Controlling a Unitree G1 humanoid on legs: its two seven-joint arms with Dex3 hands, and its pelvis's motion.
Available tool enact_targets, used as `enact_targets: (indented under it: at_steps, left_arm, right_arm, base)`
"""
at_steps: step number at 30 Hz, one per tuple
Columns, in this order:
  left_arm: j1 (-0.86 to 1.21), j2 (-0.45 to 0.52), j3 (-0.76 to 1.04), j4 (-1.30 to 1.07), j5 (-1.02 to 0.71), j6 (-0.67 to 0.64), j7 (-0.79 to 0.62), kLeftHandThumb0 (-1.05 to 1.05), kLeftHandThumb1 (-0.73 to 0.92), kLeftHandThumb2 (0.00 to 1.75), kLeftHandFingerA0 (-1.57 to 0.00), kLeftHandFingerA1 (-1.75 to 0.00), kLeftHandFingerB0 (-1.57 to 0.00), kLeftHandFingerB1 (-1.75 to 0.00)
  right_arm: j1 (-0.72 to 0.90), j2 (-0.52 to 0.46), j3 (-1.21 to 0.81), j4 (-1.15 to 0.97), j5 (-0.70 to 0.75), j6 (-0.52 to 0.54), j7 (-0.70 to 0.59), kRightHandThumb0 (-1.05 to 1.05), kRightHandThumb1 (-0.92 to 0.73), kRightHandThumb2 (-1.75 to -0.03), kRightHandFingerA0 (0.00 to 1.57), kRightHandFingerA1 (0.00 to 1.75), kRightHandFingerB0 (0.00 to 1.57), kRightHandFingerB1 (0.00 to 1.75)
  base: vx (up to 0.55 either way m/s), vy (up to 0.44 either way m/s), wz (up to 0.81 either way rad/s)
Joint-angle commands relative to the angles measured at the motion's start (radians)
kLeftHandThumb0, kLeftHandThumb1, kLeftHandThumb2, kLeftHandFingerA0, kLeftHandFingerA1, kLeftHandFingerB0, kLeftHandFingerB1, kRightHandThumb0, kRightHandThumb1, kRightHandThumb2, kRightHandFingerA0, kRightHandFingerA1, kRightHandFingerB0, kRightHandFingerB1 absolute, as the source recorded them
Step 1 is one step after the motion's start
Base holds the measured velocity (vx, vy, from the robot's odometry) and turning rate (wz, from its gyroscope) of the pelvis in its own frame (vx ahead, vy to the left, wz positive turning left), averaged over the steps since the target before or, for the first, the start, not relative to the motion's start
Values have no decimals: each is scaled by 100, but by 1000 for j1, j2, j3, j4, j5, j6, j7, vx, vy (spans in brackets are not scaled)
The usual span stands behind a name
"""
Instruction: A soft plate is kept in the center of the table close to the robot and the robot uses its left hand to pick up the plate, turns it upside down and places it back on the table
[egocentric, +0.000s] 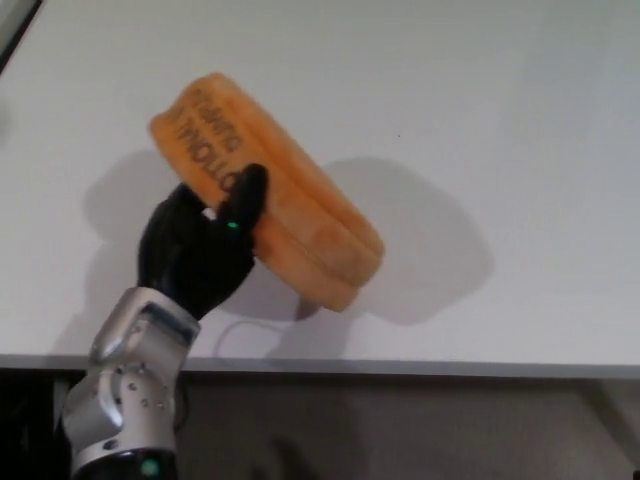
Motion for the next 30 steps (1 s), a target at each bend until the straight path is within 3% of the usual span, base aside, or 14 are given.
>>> enact_targets:
  at_steps: [1,2,3,4,7,9,10,12,13,15,16,24,25,30]
  left_arm:
    - [-43,-69,284,10,-479,56,327,-35,47,86,-126,-146,-100,-133]
    - [-47,-70,287,-3,-457,58,378,-35,47,86,-126,-146,-100,-133]
    - [-53,-66,295,-6,-452,65,415,-22,64,61,-98,-175,-58,-175]
    - [-67,-54,307,-11,-448,88,464,-23,66,59,-96,-175,-51,-174]
    - [-97,-29,336,-13,-460,146,576,-19,67,57,-91,-175,-42,-168]
    - [-111,-15,349,-12,-450,178,641,-20,68,59,-90,-175,-41,-154]
    - [-113,-7,354,-9,-434,201,675,-32,50,83,-122,-147,-66,-113]
    - [-103,6,354,-5,-401,247,704,-22,66,59,-91,-175,-60,-117]
    - [-90,11,350,-2,-390,262,691,-24,66,59,-93,-175,-68,-96]
    - [-62,22,351,11,-385,291,665,-25,64,59,-94,-175,-69,-117]
    - [-55,28,354,21,-389,305,657,-40,50,81,-125,-150,-77,-114]
    - [-60,65,318,20,-338,393,689,-50,52,83,-127,-153,-85,-127]
    - [-47,77,295,17,-307,415,682,-37,72,61,-98,-175,-63,-167]
    - [34,114,242,55,-224,461,672,-37,73,62,-101,-175,-63,-166]
  right_arm:
    - [-10,-54,9,40,-23,47,24,-87,-75,-108,44,54,17,45]
    - [-9,-55,9,39,-23,47,25,-87,-75,-108,44,54,17,45]
    - [-10,-54,9,40,-24,48,24,-80,-88,-68,51,42,23,33]
    - [-15,-55,9,35,-23,54,22,-83,-74,-107,44,55,16,46]
    - [-20,-52,10,23,-15,65,22,-85,-76,-107,44,55,16,45]
    - [-20,-49,9,27,-10,61,24,-84,-75,-107,43,55,16,45]
    - [-22,-49,8,33,-10,57,25,-77,-88,-67,51,43,22,33]
    - [-20,-52,4,39,-13,48,25,-78,-89,-68,51,43,22,33]
    - [-17,-52,3,38,-13,46,25,-78,-88,-67,52,43,22,33]
    - [-17,-49,2,36,-6,48,25,-77,-88,-67,52,44,22,33]
    - [-19,-47,2,35,-4,49,25,-77,-88,-67,52,44,22,33]
    - [-21,-42,3,31,-8,59,12,-77,-87,-67,55,43,23,33]
    - [-16,-44,1,28,-7,61,14,-77,-88,-67,53,44,22,33]
    - [-7,-48,1,33,-9,61,17,-77,-87,-67,54,43,23,33]
  base:
    - [0,0,0]
    - [0,0,0]
    - [0,0,0]
    - [0,0,0]
    - [0,0,0]
    - [0,0,0]
    - [0,0,0]
    - [0,0,0]
    - [0,0,0]
    - [0,0,0]
    - [0,0,0]
    - [0,0,0]
    - [0,0,0]
    - [0,0,0]
